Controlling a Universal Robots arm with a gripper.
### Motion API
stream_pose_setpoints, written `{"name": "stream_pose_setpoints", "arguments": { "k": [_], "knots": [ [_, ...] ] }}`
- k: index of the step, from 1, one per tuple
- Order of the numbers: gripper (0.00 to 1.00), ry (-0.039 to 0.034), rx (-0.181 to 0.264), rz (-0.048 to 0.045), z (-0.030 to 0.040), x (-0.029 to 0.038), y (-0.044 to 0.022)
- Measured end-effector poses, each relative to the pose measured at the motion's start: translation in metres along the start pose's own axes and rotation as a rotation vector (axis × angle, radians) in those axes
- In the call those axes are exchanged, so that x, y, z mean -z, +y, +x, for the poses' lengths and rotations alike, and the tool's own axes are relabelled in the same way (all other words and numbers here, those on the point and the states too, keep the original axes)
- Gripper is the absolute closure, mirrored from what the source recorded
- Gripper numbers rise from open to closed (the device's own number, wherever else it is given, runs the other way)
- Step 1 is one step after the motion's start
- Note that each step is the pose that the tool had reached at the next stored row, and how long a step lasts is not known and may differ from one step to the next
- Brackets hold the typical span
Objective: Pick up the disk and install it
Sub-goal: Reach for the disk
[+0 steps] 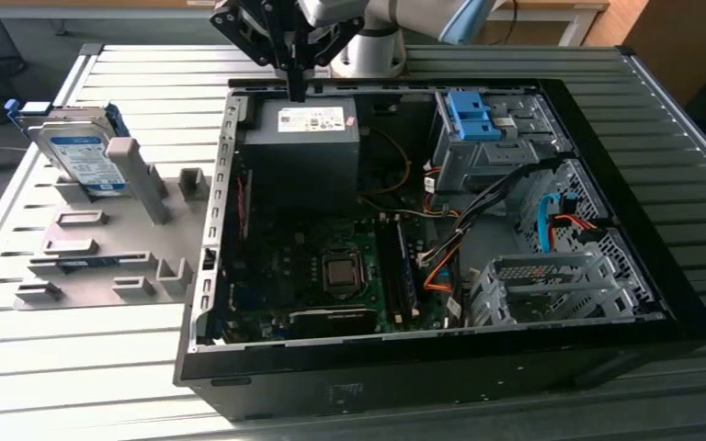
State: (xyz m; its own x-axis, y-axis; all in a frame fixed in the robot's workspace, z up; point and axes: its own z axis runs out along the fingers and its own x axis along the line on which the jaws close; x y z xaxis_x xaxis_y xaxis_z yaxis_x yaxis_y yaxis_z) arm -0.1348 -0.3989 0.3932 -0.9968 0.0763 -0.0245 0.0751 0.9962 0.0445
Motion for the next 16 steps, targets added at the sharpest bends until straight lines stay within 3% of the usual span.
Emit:
{"name": "stream_pose_setpoints", "arguments": {
  "k": [16],
  "knots": [
    [0.89,0.0001,0.0,0.0001,0.0119,0.0,-0.0009]
  ]
}}
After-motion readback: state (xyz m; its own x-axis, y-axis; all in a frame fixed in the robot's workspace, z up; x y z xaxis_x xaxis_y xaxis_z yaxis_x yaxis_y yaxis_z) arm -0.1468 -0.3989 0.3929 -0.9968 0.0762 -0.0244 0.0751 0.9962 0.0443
